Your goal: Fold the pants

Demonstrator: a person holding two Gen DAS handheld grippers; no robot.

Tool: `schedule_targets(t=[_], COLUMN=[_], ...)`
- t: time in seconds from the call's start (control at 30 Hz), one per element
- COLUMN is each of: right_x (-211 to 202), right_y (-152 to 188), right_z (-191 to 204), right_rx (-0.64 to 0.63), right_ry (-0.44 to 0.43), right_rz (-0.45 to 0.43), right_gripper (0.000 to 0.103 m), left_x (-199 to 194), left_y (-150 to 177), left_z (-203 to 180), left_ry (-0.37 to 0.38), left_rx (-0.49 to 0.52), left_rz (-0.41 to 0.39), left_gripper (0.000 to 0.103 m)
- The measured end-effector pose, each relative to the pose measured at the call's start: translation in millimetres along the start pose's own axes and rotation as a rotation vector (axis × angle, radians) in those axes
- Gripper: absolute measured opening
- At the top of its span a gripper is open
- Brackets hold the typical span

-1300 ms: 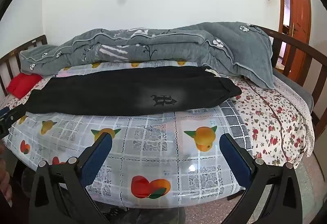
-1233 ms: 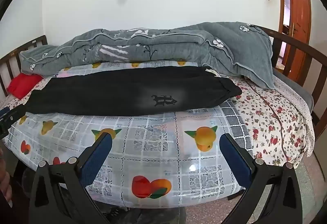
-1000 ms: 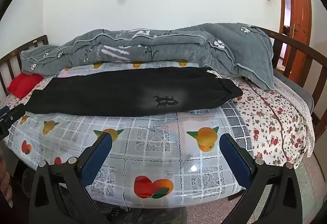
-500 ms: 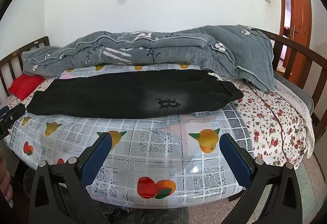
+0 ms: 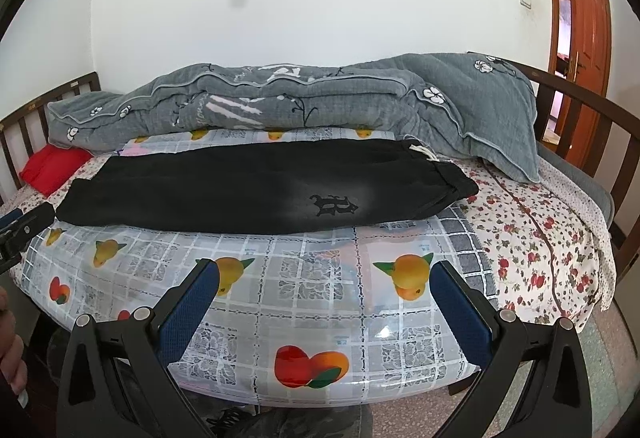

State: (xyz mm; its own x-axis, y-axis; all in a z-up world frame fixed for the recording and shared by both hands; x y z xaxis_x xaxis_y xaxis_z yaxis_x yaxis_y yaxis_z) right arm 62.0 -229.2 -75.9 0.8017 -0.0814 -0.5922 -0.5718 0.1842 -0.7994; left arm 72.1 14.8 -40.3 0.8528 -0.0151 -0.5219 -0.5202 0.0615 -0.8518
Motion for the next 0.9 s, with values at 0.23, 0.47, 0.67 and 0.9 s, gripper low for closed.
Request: schedule_targets(t=[0.23,0.47,0.67,0.9], right_x=[-1.4,-3.6,-5.5,-8.1], right_y=[-0.5,-1.1,-2.0,-2.8], right_z=[0.4,2.1,4.3,4.9], right_rx=[-0.001,-0.003,-0.004,-0.002], right_ry=[-0.001,-0.002,-0.004,-0.005], right_rz=[-0.001,-0.004,-0.007,-0.011], right_gripper=[0.103,0.103,0.103,0.103], left_x=[0.8,0.3,-0.9,-2.1], left_y=[2.5,2.5,2.2,1.7], left_z=[-0.7,-0.8,-1.7,-2.1], left_ry=[0.005,0.011,0.015,0.017], left_rx=[-0.006,-0.008,-0.007,-0.007], left_rz=[0.006,0.006,0.004,0.002], left_gripper=[0.103,0.103,0.103,0.103])
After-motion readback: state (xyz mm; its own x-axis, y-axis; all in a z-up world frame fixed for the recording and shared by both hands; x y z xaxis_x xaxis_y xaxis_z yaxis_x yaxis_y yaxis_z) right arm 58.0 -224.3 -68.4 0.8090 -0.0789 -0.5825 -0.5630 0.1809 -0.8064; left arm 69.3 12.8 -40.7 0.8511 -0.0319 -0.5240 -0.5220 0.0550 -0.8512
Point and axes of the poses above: each gripper's, at about its wrist camera, not at the fingertips, and x roughly the way its jaws point, z to its left, y to its underside, the point moved 10 cm from there along x, roughly the way its jaws point, and after that the axes turned 8 degrees about x, right-handed, at the moved point
